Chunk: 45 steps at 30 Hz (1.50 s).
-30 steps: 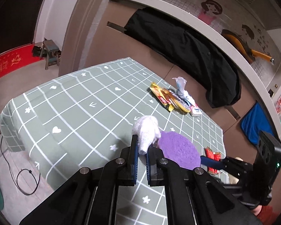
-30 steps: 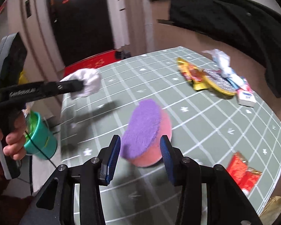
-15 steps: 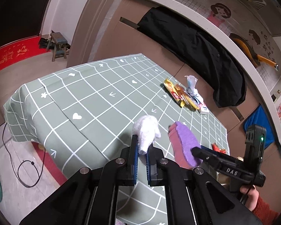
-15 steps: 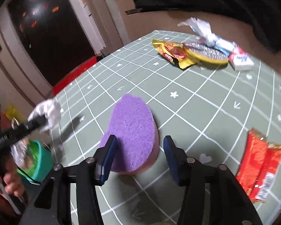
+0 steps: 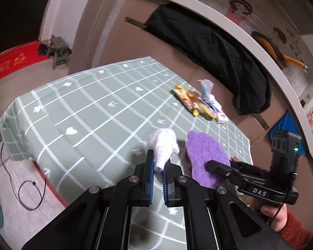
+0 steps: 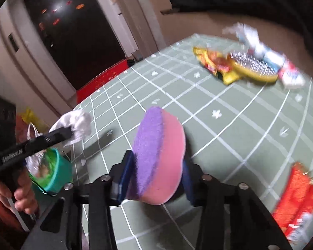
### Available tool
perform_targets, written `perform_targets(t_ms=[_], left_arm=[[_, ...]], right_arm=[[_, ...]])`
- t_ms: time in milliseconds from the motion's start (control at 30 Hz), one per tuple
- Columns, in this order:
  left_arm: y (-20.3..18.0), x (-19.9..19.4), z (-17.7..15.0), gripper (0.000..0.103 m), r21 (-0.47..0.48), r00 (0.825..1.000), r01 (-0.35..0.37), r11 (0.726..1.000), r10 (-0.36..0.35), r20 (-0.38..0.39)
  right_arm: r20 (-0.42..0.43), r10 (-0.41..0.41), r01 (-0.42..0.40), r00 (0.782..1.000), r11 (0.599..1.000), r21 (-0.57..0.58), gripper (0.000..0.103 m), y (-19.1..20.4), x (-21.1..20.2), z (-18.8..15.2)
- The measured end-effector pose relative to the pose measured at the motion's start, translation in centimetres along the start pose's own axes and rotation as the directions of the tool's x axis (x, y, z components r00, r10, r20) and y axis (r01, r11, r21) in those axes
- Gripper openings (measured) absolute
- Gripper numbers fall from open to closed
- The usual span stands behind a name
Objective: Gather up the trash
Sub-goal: 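Grasp the purple-and-pink sponge edgewise with the right gripper and lift, then carry the tissue and sponge over the bin and open both grippers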
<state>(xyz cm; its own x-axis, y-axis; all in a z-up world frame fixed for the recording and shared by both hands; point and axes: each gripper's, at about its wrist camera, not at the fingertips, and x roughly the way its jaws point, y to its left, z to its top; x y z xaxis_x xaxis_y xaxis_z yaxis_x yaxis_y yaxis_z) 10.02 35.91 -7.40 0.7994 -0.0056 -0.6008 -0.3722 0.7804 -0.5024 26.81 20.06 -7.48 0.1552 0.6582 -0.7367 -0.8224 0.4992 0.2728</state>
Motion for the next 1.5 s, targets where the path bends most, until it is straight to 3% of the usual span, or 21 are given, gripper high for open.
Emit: perform_targets(t_ms=[233,467,633,767,900,1067,1233,1500], left_arm=[[-8.4,0.3,0.6,0.007,0.166,0.995,0.067,0.984,-0.078,0.059],[-18.7,1.0,0.2,0.007,0.331,0.983,0.125,0.935,-0.163,0.087],[-25.4,1.4,-0.8,0.007,0.418,0.97,0.193,0.888,-0.237,0.057],[-30.8,1.9,-2.1,0.007,0.471,0.954,0.255,0.845,-0.299,0.02],[-35.3,3.1,-4.1,0.007,0.506,0.936,0.323,0.8,-0.35,-0.043],[-39.7,5.5,-6.9,0.007,0.513,0.91,0.406,0.756,-0.389,-0.146],[-42.7,8.4,-9.7,0.007,0.509,0.886,0.463,0.725,-0.397,-0.241],[-45.0,12.0,-13.3,0.007,0.525,0.878,0.476,0.706,-0.348,-0.33]], right_arm=[[0.155,-0.114,0.117,0.981,0.993,-0.009,0.03,-1.9,-9.2,-1.0],[0.299,-0.236,0.232,0.924,0.971,0.049,0.03,-4.5,-18.5,-3.0],[0.376,-0.332,0.312,0.865,0.943,0.115,0.03,-6.7,-24.2,-5.2],[0.417,-0.437,0.401,0.797,0.899,0.176,0.03,-8.3,-29.1,-7.6],[0.417,-0.535,0.467,0.735,0.845,0.261,0.03,-10.6,-33.0,-10.5],[0.378,-0.627,0.527,0.681,0.778,0.342,0.03,-13.3,-36.2,-13.7],[0.326,-0.683,0.555,0.653,0.725,0.408,0.03,-16.0,-37.4,-16.5],[0.268,-0.697,0.527,0.665,0.692,0.493,0.03,-19.4,-37.4,-19.7]])
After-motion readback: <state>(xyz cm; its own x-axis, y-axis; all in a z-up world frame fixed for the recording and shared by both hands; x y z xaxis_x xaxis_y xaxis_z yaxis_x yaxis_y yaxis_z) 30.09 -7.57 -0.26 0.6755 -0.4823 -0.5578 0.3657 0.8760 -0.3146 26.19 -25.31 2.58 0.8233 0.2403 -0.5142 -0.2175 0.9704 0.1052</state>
